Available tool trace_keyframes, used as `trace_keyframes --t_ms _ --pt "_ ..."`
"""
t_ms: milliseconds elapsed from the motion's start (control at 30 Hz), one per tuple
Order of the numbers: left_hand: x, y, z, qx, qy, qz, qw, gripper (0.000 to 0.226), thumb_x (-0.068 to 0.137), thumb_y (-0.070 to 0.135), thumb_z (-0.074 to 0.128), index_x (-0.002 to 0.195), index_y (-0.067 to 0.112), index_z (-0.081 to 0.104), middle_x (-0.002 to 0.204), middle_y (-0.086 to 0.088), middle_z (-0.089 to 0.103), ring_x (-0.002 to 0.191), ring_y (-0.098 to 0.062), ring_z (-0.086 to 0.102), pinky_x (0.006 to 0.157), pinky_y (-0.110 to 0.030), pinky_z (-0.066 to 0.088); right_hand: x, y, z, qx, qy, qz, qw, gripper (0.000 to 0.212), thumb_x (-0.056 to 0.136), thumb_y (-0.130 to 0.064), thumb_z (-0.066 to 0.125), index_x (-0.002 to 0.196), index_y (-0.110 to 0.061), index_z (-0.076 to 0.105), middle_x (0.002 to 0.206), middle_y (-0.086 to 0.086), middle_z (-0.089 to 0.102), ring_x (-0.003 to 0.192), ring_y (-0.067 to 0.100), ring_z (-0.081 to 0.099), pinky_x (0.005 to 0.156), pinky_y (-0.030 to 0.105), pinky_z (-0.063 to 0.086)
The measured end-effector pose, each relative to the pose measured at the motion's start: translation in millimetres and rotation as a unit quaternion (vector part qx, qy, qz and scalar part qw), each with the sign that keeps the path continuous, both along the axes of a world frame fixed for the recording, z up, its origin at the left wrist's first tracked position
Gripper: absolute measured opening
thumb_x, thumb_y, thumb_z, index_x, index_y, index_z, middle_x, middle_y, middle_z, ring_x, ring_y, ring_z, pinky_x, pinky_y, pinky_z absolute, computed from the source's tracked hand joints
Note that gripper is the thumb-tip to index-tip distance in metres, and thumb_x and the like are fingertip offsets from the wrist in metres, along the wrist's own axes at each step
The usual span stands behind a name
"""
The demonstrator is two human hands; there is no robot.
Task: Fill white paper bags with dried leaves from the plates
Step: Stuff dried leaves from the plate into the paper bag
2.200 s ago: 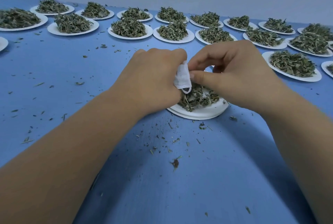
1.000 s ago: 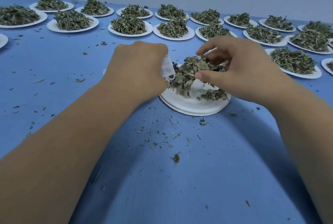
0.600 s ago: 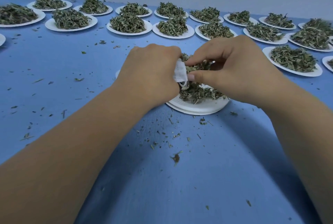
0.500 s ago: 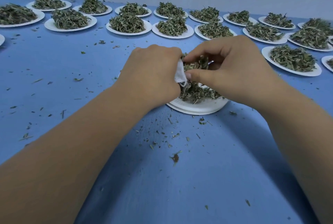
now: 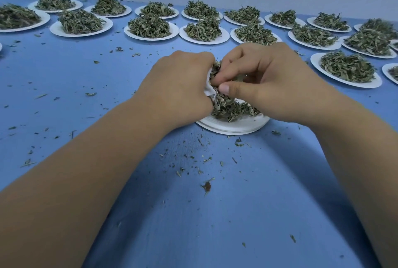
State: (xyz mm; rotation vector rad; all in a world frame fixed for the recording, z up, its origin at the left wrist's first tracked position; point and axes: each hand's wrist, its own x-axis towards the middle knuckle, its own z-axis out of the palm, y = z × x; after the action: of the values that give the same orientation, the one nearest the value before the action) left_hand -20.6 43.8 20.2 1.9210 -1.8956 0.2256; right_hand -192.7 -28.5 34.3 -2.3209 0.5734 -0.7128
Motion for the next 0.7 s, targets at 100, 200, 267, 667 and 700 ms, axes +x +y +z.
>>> trace_keyframes --t_ms 100,200,267,667,700 --pt "-0.5 0.0 -0.2 -0.005 0.007 -0.019 1.000 0.020 0.069 0.019 0.058 0.083 0.023 0.045 0.072 0.003 0.047 0.073 -0.028 0.046 0.052 -0.033 0.027 4.0 2.0 -1.2 -0.031 -0.007 -0.035 0.999 0.017 0.080 -0.010 0.083 0.083 -0.025 0.073 0.085 -0.013 0.066 0.069 -0.006 0.058 0.062 0.009 0.042" --pt "-3.4 -0.1 -0.9 -0.016 -0.006 -0.049 0.999 0.022 0.069 0.013 0.058 0.085 0.020 0.044 0.069 0.006 0.042 0.068 -0.025 0.043 0.050 -0.031 0.023 7.2 -0.7 -2.6 -0.024 -0.016 -0.094 0.995 0.033 0.072 -0.026 0.085 0.084 -0.030 0.054 0.092 -0.015 0.063 0.074 -0.003 0.059 0.063 0.011 0.042" --pt "-5.3 -0.6 -1.1 -0.023 -0.012 -0.061 0.998 0.024 0.068 0.011 0.058 0.087 0.019 0.046 0.068 0.008 0.039 0.066 -0.023 0.041 0.050 -0.029 0.022 8.3 -1.8 -4.1 0.004 -0.016 -0.106 0.994 0.037 0.067 -0.033 0.081 0.087 -0.031 0.051 0.104 -0.013 0.064 0.083 0.010 0.065 0.068 0.028 0.051" --pt "5.8 -3.6 -5.0 -0.021 0.019 0.000 1.000 0.021 0.069 0.019 0.060 0.089 0.023 0.053 0.073 0.003 0.051 0.077 -0.030 0.050 0.055 -0.033 0.032 4.8 7.4 -0.9 0.058 -0.012 -0.015 0.998 0.024 0.081 -0.004 0.076 0.091 -0.027 0.078 0.087 -0.006 0.075 0.078 0.014 0.071 0.075 0.025 0.056" --pt "7.0 -3.5 -5.5 -0.019 0.028 0.003 0.999 0.021 0.069 0.019 0.061 0.087 0.024 0.053 0.074 0.003 0.052 0.077 -0.030 0.050 0.055 -0.033 0.032 3.3 8.6 0.3 0.060 0.006 -0.001 0.998 0.029 0.079 -0.008 0.073 0.094 -0.031 0.077 0.091 -0.010 0.074 0.080 0.009 0.070 0.077 0.024 0.055"
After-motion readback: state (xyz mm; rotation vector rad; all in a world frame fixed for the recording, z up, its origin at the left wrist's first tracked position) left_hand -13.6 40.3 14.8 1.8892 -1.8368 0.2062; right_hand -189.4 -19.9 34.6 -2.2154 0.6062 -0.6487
